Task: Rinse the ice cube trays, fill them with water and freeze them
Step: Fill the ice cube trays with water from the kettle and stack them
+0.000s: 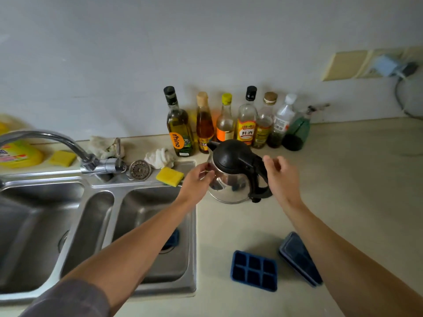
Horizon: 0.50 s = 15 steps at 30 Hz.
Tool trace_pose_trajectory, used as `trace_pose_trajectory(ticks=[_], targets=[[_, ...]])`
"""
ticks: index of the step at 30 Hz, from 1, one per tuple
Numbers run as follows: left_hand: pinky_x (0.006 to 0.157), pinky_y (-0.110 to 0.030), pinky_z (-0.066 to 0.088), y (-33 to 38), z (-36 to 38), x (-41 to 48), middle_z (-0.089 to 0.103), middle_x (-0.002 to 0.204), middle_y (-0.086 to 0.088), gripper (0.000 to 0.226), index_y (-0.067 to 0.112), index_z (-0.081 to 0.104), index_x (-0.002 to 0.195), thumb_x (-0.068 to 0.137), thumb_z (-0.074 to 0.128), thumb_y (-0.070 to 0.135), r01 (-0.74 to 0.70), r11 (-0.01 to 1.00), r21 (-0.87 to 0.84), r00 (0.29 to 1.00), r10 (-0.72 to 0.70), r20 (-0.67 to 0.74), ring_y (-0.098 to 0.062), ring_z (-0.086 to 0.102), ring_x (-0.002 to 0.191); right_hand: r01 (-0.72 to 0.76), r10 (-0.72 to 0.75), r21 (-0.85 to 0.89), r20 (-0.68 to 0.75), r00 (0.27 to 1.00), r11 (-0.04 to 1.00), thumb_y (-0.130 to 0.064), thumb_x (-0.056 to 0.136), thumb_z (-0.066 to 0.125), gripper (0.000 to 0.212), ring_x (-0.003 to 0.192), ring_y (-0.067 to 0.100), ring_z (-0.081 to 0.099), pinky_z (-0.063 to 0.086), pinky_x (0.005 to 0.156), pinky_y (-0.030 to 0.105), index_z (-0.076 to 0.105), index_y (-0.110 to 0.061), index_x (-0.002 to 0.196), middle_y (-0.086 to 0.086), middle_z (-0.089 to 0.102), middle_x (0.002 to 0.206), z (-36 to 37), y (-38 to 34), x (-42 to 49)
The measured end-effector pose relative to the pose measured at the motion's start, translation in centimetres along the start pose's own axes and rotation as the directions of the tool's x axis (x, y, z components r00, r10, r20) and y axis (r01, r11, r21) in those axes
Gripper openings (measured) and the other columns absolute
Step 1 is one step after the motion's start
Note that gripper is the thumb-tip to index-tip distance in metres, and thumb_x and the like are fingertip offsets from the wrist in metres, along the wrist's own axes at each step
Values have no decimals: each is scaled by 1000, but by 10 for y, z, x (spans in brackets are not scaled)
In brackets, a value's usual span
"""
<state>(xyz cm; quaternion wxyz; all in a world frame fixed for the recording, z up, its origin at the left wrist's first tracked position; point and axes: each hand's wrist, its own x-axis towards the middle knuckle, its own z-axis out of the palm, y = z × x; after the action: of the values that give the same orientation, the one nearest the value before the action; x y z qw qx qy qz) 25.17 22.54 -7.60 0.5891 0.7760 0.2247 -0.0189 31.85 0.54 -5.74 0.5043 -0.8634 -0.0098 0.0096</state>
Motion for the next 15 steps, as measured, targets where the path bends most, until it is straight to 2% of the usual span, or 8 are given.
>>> trace_pose_trajectory(ticks=[2,3,5,6,8,11,15], targets=[[107,-52,48,-6,-8,-2,67,125,-4,27,16,60,130,104,55,21,18,1000,-2,1000,-18,-10,-24,62,120,207,-225,-138,-125,966,968,-36,100,61,24,84,17,58,46,67,24,62,-14,91,2,64,89,2,-11,-7],[107,-52,48,-11,-14,-4,65,128,-6,31,15,58,133,103,56,23,34,999,1,999,-34,-24,-27,61,121,330,-359,-177,-169,918,927,-30,99,63,21,89,17,55,45,71,27,63,-11,91,3,63,91,5,-18,-12],[104,-54,49,-27,-29,-11,65,125,-11,26,10,59,126,102,59,19,68,998,-9,996,-68,-66,-35,62,119,487,-523,-211,-177,834,848,-23,97,67,18,88,15,51,40,74,23,63,-8,87,2,61,88,18,-33,-27],[99,-53,50,-37,-38,-16,67,118,-11,17,10,61,117,102,58,17,69,998,0,994,-68,-87,-36,64,113,519,-548,-195,-141,824,832,-24,97,66,19,87,13,51,39,73,19,64,-9,86,0,60,87,27,-42,-36],[86,-43,53,-56,-62,-26,69,100,-5,16,11,66,107,103,55,21,64,988,142,987,-42,-154,-30,67,98,528,-532,-100,-15,847,843,-26,99,63,20,78,9,53,40,68,13,64,-11,86,-2,60,84,48,-57,-55],[73,-26,47,-87,-111,-49,69,93,6,15,18,70,101,101,56,23,111,955,276,972,-46,-230,-14,64,86,482,-463,-27,235,854,876,-27,100,62,20,68,9,57,44,60,21,63,-14,86,-2,60,76,91,-72,-89],[65,-20,47,-139,-192,-91,66,83,9,6,23,67,96,99,62,24,166,911,377,962,-64,-267,-11,64,78,310,-233,-64,521,821,949,-35,98,63,20,66,5,56,41,60,19,62,-22,84,-11,60,70,171,-79,-146]])
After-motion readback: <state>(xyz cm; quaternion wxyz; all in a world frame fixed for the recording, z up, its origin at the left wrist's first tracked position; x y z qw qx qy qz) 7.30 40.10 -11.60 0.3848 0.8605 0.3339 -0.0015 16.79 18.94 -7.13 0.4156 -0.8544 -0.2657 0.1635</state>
